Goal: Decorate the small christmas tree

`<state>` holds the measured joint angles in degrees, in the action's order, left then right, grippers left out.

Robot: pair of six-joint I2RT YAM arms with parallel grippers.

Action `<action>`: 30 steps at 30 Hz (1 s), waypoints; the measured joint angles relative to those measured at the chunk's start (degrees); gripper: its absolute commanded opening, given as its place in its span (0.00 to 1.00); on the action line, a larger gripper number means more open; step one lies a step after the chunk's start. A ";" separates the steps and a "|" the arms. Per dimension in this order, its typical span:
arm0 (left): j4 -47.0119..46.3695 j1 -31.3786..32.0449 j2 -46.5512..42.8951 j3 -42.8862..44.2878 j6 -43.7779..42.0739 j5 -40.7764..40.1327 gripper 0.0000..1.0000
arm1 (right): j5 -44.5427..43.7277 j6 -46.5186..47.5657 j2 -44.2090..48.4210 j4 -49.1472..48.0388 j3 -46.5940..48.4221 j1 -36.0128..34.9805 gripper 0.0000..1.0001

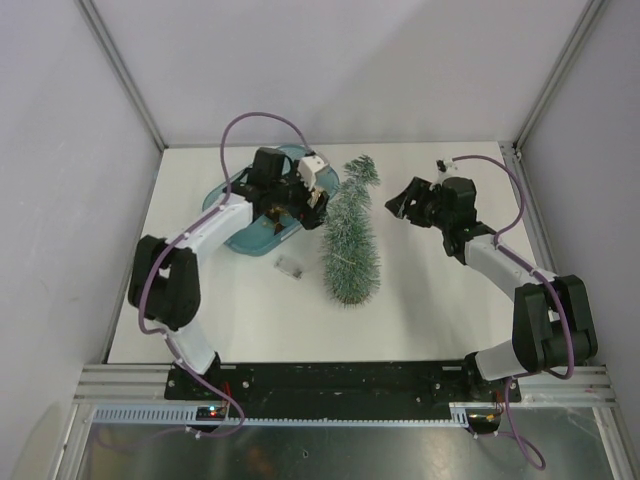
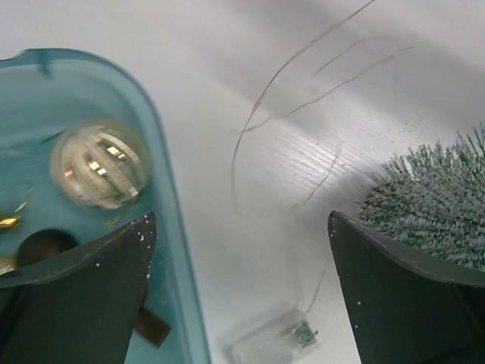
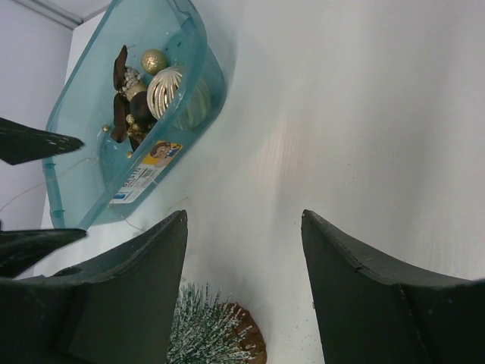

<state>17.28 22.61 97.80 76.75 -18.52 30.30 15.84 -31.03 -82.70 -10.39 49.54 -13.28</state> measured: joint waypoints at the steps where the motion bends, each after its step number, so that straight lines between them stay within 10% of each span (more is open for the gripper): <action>1: 0.02 0.50 1.14 0.31 -0.04 0.87 0.98 | 0.02 0.00 0.00 0.00 0.00 -0.02 0.66; 13: 0.39 2.91 17.68 15.28 0.52 5.01 0.90 | 0.37 -0.46 -1.09 -0.81 0.02 -2.47 0.66; 21: -0.26 4.72 21.88 27.04 1.20 6.58 0.51 | 2.23 -1.62 -1.66 -5.46 -0.39 -1.95 0.66; 30: -0.37 6.60 28.26 37.16 1.38 8.33 0.48 | 7.67 -9.07 0.44 -15.89 -7.69 4.20 0.66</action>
<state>16.91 29.21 126.06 113.91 -17.15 38.63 23.51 -40.10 -82.26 -26.28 41.85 -9.08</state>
